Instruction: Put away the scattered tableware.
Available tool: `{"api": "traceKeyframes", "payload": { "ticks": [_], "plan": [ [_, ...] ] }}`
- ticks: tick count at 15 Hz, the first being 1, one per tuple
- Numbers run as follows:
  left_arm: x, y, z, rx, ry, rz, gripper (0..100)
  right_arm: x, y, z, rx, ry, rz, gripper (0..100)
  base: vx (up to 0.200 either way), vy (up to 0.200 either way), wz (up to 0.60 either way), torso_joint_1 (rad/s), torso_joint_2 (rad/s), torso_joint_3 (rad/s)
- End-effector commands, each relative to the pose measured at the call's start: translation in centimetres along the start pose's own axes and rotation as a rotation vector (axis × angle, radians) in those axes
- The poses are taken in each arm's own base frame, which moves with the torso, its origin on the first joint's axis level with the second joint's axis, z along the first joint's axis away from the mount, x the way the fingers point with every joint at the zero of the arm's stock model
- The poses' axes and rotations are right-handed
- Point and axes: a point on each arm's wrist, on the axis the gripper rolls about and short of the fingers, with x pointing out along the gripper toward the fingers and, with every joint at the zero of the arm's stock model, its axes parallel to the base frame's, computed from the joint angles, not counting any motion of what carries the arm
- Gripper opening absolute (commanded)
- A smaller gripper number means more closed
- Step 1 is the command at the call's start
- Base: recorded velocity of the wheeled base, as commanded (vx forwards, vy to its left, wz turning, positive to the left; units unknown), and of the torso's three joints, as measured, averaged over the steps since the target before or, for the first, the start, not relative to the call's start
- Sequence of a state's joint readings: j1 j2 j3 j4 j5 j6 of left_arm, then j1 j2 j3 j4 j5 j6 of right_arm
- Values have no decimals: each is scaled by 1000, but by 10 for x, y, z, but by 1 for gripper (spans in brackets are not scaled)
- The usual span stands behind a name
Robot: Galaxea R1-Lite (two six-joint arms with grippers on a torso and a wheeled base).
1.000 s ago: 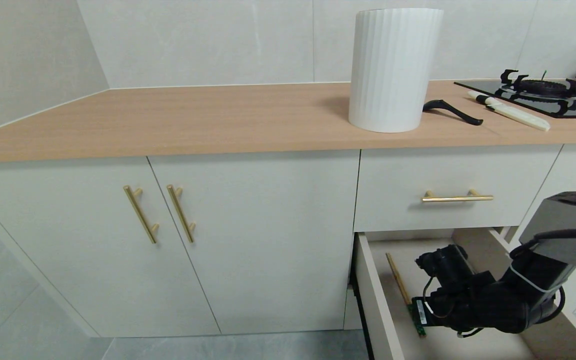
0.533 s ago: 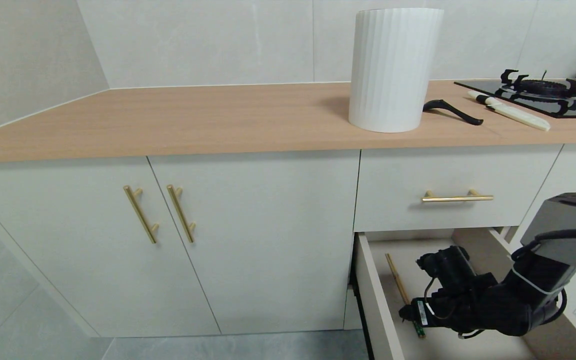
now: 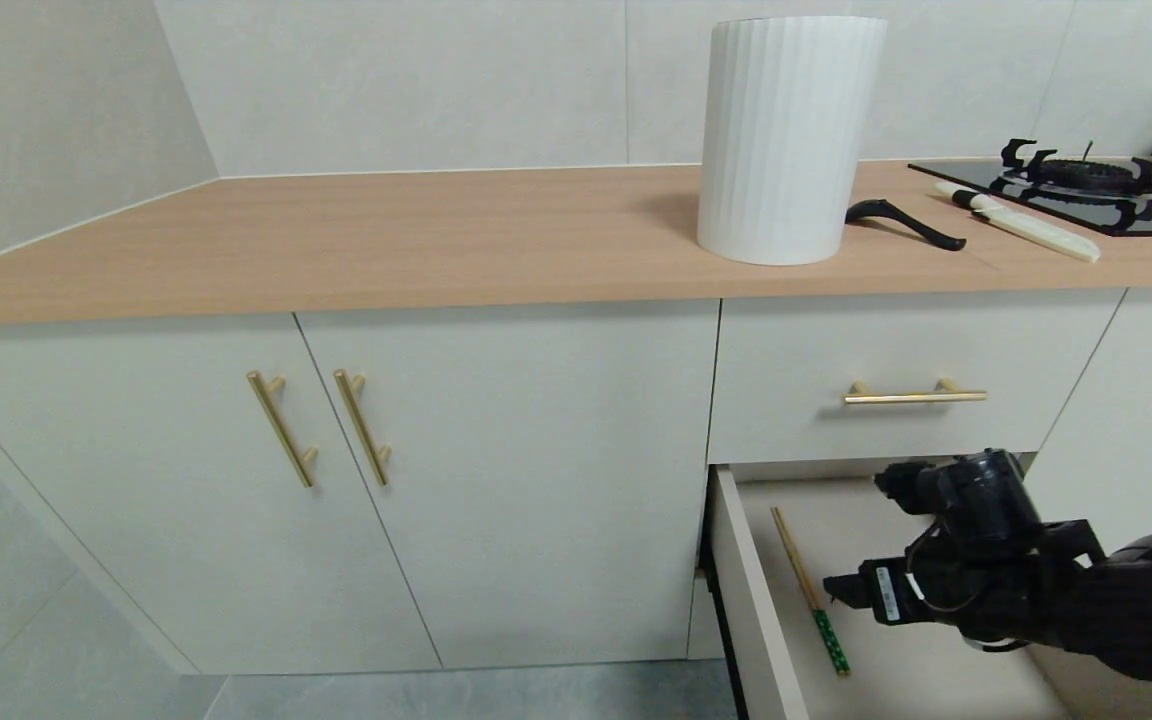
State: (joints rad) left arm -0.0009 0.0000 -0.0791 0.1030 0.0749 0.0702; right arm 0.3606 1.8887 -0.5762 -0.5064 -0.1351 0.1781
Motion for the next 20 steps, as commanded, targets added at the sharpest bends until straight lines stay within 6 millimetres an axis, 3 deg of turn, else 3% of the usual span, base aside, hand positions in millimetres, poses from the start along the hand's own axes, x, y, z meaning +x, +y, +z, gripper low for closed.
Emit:
{"api": "traceKeyframes", "payload": {
  "ticks": [1, 4, 6, 17, 20],
  "plan": [
    [0, 0, 0, 0, 1, 0, 100, -54, -10, 19, -16, -180, 11, 100, 0, 0, 0, 0, 0, 0],
    [0, 0, 0, 0, 1, 0, 100, -87, -14, 23, -46, -256, 13, 100, 0, 0, 0, 3, -127, -119],
    [0, 0, 0, 0, 2, 1, 100, -97, -15, 25, -50, -280, 13, 100, 0, 0, 0, 24, -171, -322],
    [0, 0, 0, 0, 1, 1, 100, -99, -20, 28, -41, -297, -3, 100, 0, 0, 0, 123, -480, -333],
    [0, 0, 0, 1, 2, -1, 100, -99, -29, 34, -14, -315, -26, 100, 0, 0, 0, 180, -481, -307]
  ]
}}
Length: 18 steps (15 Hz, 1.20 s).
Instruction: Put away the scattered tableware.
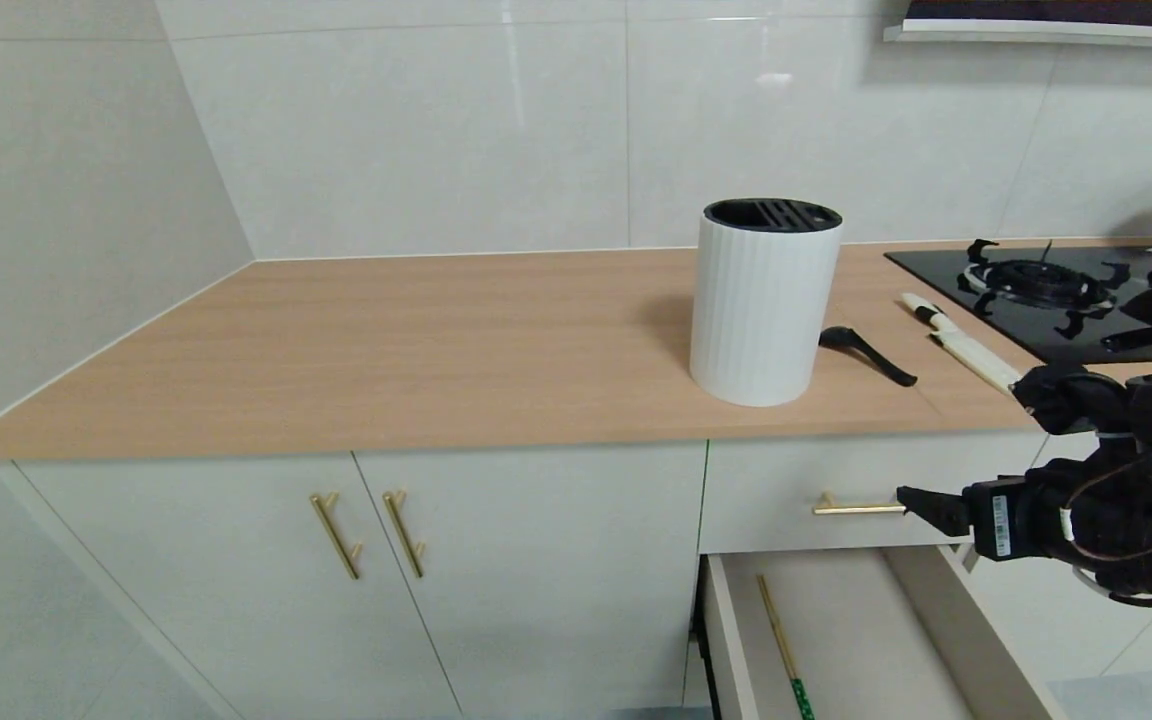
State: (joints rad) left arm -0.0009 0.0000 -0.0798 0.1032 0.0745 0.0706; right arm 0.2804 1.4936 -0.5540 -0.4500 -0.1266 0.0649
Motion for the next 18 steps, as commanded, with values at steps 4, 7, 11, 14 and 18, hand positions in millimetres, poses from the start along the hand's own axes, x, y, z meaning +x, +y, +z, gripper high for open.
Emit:
{"api": "traceKeyframes", "payload": {
  "ticks": [4, 7, 11, 14, 18],
  "plan": [
    [0, 0, 0, 0, 1, 0, 100, 4, -35, 31, 23, -91, -12, 100, 0, 0, 0, 130, -319, -201],
    [0, 0, 0, 0, 1, 0, 100, 25, -61, 56, 20, -136, 28, 100, 0, 0, 0, 11, -27, -15],
    [0, 0, 0, 0, 1, 0, 100, 106, -74, 79, -44, -130, 57, 100, 0, 0, 0, 0, 0, 0],
    [0, 0, 0, 0, 1, 1, 100, 148, -78, 81, -78, -125, 77, 100, 0, 0, 0, 0, 0, 0],
    [0, 0, 0, 0, 1, 0, 100, 177, -78, 80, -99, -128, 132, 100, 0, 0, 0, 0, 0, 0]
  ]
}}
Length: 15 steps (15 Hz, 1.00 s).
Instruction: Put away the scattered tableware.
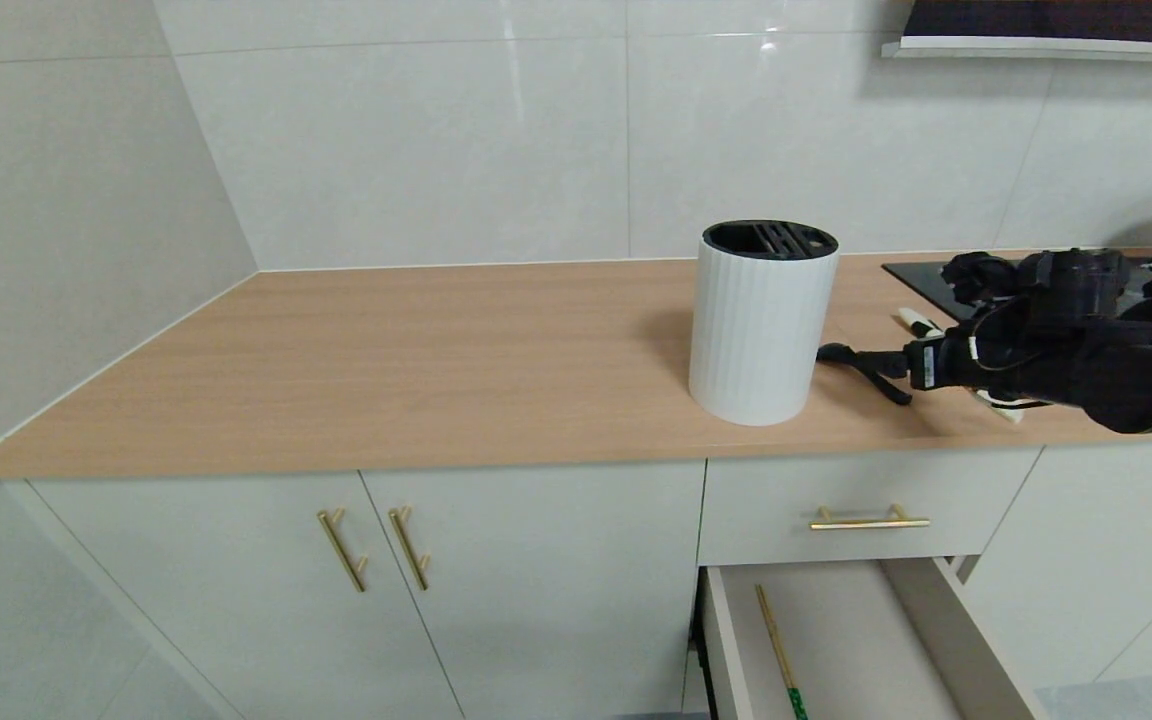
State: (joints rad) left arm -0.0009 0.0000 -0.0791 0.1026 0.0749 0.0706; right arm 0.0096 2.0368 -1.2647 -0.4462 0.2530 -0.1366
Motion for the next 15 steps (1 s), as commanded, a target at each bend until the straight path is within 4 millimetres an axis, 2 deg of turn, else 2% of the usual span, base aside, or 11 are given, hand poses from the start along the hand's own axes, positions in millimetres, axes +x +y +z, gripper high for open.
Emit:
{"api": "traceKeyframes", "payload": {
  "ticks": [1, 4, 15],
  "plan": [
    [0, 0, 0, 0, 1, 0, 100, 28, -4, -21, 3, 46, 12, 100, 0, 0, 0, 0, 0, 0],
    [0, 0, 0, 0, 1, 0, 100, 42, -6, -27, 5, 52, 18, 100, 0, 0, 0, 0, 0, 0],
    [0, 0, 0, 0, 1, 0, 100, 55, -11, -34, 14, 60, 13, 100, 0, 0, 0, 0, 0, 0]
  ]
}}
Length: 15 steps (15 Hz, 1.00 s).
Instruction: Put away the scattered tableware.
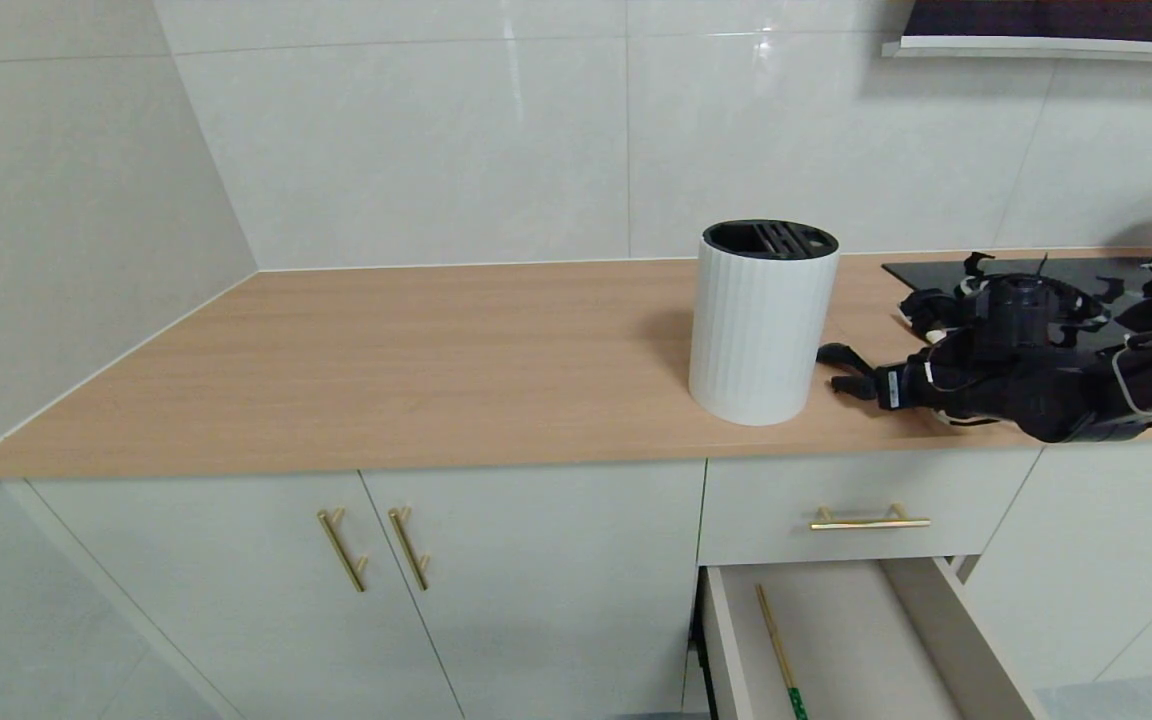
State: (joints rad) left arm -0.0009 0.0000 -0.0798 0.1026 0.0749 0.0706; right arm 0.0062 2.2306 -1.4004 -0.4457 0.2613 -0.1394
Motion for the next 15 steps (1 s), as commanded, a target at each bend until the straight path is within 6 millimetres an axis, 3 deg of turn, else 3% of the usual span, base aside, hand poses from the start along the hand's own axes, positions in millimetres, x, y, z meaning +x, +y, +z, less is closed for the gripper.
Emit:
{"api": "traceKeyframes", "payload": {
  "ticks": [1, 2, 3, 9, 13, 15],
  "plan": [
    [0, 0, 0, 0, 2, 1, 100, 2, 0, -3, 2, 6, 0, 100, 0, 0, 0, 0, 0, 0],
    [0, 0, 0, 0, 0, 0, 100, 3, -1, -1, 0, 2, 0, 100, 0, 0, 0, 0, 0, 0],
    [0, 0, 0, 0, 2, 1, 100, 3, -1, -2, 3, 8, 1, 0, 0, 0, 0, 0, 0, 0],
    [0, 0, 0, 0, 2, -1, 100, 0, 0, 0, 3, 8, -1, 0, 0, 0, 0, 0, 0, 0],
    [0, 0, 0, 0, 2, -1, 100, -65, 15, 34, 94, 34, -1, 0, 0, 0, 0, 0, 0, 0],
    [0, 0, 0, 0, 3, -1, 100, -124, 30, 46, 172, 79, -21, 0, 0, 0, 0, 0, 0, 0]
  ]
}}
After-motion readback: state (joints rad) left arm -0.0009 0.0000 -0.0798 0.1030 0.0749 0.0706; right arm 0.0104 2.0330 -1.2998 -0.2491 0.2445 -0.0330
